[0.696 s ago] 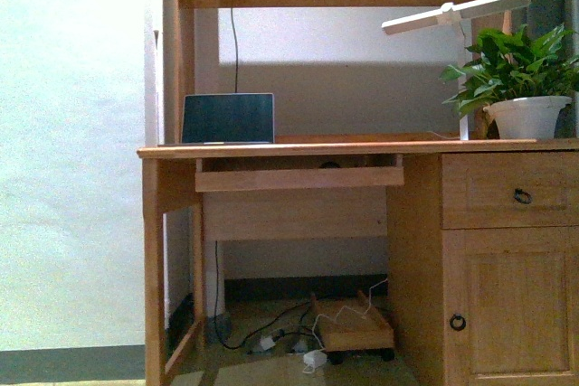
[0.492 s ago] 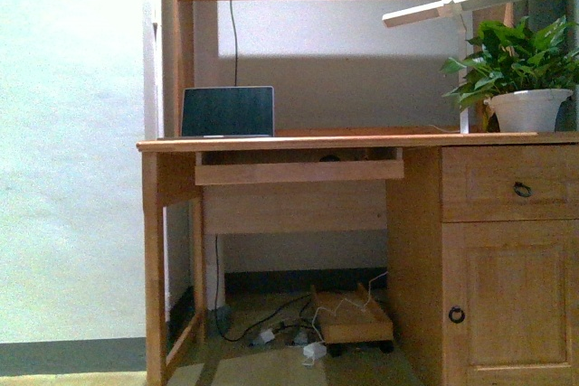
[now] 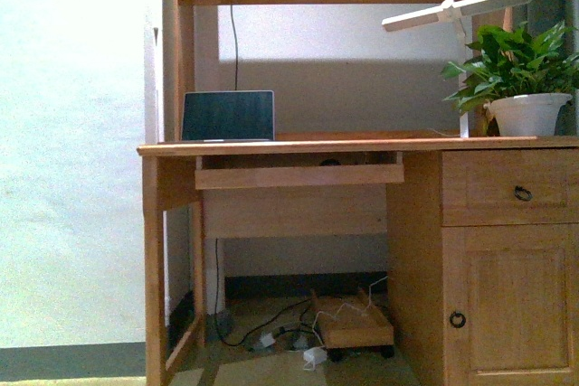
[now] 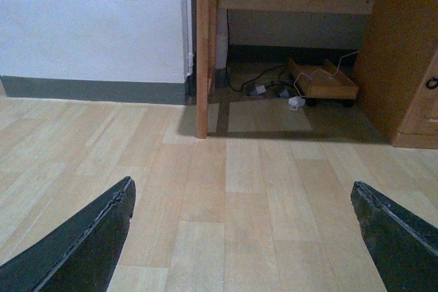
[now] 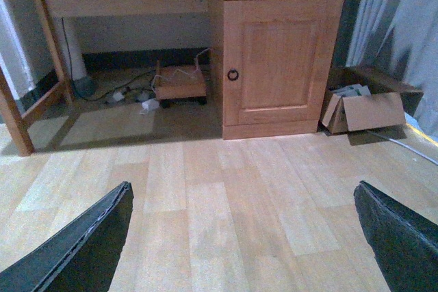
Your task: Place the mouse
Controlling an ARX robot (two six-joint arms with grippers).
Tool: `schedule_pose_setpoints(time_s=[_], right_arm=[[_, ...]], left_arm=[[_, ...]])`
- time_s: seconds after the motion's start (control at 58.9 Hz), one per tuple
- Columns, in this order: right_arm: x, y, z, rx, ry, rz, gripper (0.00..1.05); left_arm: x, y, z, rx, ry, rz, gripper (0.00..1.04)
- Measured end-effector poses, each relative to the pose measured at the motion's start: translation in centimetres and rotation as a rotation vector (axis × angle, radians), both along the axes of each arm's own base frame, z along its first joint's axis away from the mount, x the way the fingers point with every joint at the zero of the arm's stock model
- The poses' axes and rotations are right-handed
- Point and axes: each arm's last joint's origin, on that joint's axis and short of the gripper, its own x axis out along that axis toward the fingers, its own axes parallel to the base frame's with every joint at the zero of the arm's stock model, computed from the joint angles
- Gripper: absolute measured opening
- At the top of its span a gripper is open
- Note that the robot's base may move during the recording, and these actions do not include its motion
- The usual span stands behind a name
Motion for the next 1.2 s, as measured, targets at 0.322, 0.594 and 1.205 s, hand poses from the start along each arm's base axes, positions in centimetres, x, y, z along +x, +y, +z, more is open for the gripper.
schedule_pose_setpoints(time_s=[0.322,0.594,1.205], right_arm=[[0.00,0.00,0.00,0.000,0.000,0.000,0.97],[0.00,0.00,0.00,0.000,0.000,0.000,0.97],[0.00,0.00,0.00,0.000,0.000,0.000,0.97]], left_arm=[[0.00,0.00,0.00,0.000,0.000,0.000,0.97],[0.00,0.00,0.00,0.000,0.000,0.000,0.97],[0.00,0.00,0.00,0.000,0.000,0.000,0.97]])
